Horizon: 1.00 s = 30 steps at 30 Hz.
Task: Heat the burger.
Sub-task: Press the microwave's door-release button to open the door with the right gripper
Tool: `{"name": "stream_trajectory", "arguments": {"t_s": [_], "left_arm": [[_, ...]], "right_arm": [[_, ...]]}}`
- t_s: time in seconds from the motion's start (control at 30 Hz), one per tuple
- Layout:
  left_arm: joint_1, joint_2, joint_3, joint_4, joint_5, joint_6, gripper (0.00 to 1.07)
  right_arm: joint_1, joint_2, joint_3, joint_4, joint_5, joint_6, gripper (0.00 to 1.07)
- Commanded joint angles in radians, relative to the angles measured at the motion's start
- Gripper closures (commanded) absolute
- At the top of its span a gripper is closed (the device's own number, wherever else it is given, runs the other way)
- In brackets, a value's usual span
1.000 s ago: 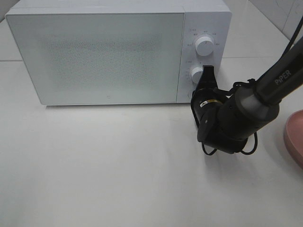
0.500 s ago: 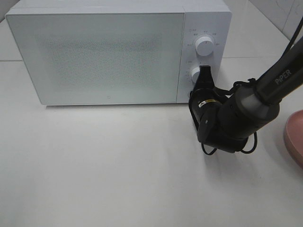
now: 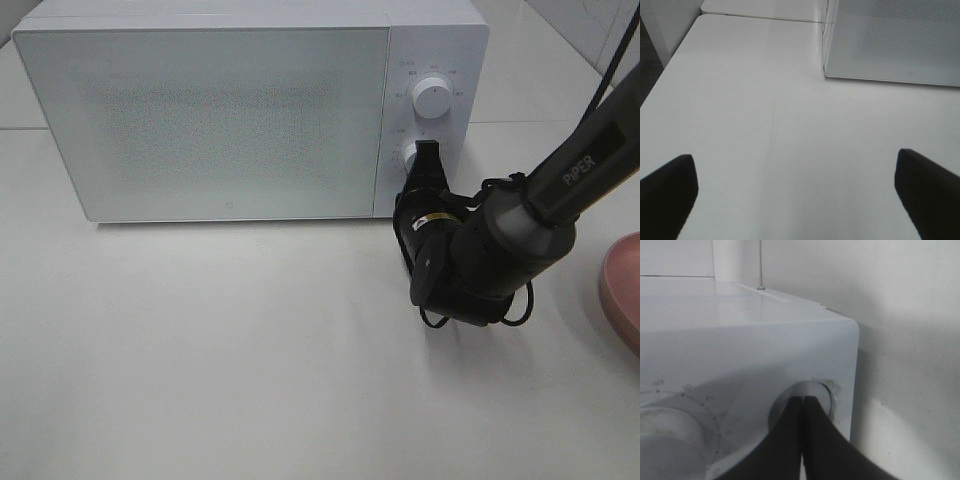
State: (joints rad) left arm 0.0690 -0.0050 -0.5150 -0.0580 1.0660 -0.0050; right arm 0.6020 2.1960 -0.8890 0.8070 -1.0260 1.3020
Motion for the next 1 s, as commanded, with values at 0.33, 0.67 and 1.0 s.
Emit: {"name": "stream_trajectory", "arguments": {"t_s": [0.33,0.67,1.0], "left_arm": [[0.001,-0.010,-0.009,0.001,-0.002,-0.009,0.07],[0.001,-0.004,-0.009,0.001,-0.002,-0.009,0.07],[0.001,-0.004,-0.009,0.001,-0.002,-0.009,0.07]], "right_arm": [[-0.021,0.042,-0.101,-0.025,-0.056,-0.009,1.07],[-0.038,0.057,-0.163,-0.045,-0.058,-0.030,1.07],[-0.038,0.049,-0.161,-0.046,-0.052,-0.035,1.07]]}}
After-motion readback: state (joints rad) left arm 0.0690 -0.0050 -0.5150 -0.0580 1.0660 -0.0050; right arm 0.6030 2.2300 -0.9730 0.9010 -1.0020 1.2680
